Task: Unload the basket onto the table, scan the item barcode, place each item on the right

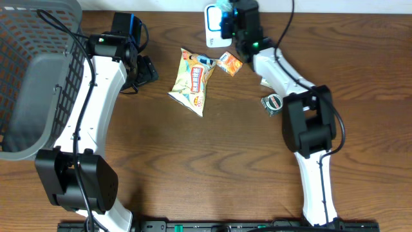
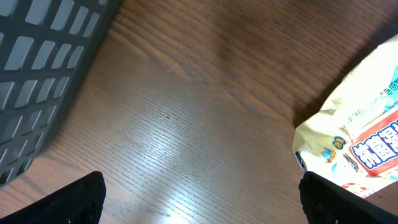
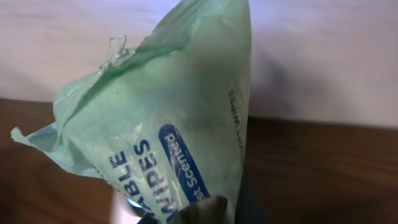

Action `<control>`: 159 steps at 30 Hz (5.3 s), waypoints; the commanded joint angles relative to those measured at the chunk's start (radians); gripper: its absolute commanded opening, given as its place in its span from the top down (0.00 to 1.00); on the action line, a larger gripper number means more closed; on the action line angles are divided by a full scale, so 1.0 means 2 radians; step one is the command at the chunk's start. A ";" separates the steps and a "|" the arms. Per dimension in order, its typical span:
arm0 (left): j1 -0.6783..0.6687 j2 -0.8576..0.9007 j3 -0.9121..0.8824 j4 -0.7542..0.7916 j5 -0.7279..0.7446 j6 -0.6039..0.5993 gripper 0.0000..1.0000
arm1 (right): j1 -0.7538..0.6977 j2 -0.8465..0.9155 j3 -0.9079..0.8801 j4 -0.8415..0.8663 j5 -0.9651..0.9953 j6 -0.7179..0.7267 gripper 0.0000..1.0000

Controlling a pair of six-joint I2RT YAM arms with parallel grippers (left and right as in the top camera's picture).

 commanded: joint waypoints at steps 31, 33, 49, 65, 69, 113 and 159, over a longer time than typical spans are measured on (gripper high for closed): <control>0.002 -0.002 0.002 -0.002 -0.006 0.009 0.02 | -0.338 -0.100 0.006 -0.415 -0.281 -0.126 0.01; 0.002 -0.002 0.002 -0.002 -0.006 0.009 0.02 | -0.318 -0.100 0.006 -0.476 -0.375 -0.102 0.01; 0.002 -0.002 0.002 -0.002 -0.006 0.009 0.02 | -0.146 -0.100 0.006 -0.543 -0.179 0.022 0.01; 0.002 -0.002 0.002 -0.002 -0.006 0.009 0.03 | -0.055 -0.100 0.006 -0.535 -0.109 0.005 0.12; 0.002 -0.002 0.002 -0.002 -0.006 0.009 0.02 | -0.052 -0.100 0.006 -0.524 -0.100 0.033 0.16; 0.002 -0.002 0.002 -0.002 -0.006 0.009 0.02 | -0.046 -0.104 -0.178 -0.349 0.013 0.046 0.99; 0.002 -0.002 0.002 -0.002 -0.006 0.009 0.02 | -0.071 -0.202 -0.201 -0.512 -0.268 -0.055 0.59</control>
